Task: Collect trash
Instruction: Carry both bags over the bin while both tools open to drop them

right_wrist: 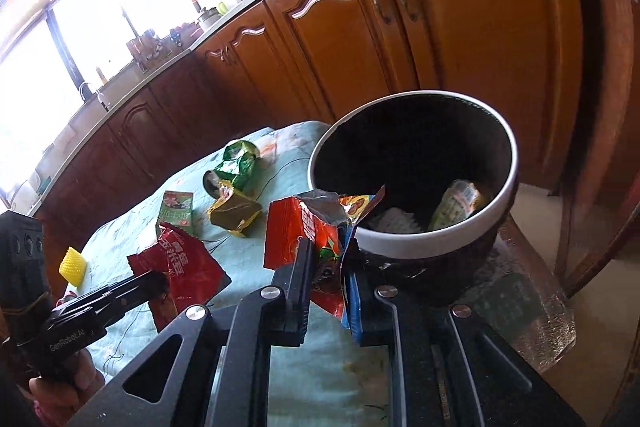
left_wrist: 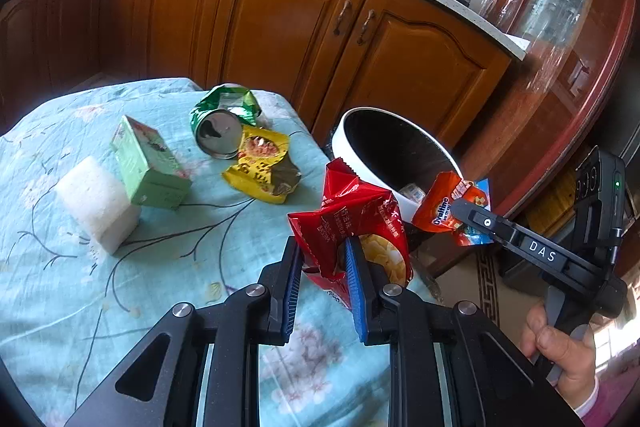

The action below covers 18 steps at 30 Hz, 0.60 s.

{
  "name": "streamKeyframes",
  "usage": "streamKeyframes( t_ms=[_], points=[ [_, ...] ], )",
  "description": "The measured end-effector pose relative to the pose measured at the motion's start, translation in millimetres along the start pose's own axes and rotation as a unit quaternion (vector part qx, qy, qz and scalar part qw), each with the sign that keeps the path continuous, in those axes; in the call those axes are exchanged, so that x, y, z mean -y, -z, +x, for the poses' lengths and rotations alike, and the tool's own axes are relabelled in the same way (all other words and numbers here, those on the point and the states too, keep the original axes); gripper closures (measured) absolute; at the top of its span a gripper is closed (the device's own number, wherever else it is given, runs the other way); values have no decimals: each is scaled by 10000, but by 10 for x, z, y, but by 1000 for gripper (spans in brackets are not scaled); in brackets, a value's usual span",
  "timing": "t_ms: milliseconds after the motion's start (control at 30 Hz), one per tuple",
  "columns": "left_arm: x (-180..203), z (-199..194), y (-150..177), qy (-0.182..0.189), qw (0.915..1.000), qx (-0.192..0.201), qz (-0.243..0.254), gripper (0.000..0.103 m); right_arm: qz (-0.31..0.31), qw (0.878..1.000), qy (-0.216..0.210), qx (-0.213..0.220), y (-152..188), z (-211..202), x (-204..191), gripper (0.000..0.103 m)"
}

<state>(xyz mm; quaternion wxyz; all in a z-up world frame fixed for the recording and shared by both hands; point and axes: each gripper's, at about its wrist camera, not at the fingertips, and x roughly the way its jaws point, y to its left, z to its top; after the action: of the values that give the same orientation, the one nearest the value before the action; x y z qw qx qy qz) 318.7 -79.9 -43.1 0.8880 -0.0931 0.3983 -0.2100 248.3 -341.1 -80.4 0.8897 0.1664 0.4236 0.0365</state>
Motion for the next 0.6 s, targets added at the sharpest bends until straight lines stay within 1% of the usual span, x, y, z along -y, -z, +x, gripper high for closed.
streamKeyframes(
  t_ms=[300, 600],
  points=[
    [225, 361, -184, 17, 9995, -37, 305, 82, 232, 9991, 238, 267, -202, -123, 399, 87],
    [472, 720, -483, -73, 9985, -117, 537, 82, 89, 9989, 396, 222, -373, -33, 555, 86]
  ],
)
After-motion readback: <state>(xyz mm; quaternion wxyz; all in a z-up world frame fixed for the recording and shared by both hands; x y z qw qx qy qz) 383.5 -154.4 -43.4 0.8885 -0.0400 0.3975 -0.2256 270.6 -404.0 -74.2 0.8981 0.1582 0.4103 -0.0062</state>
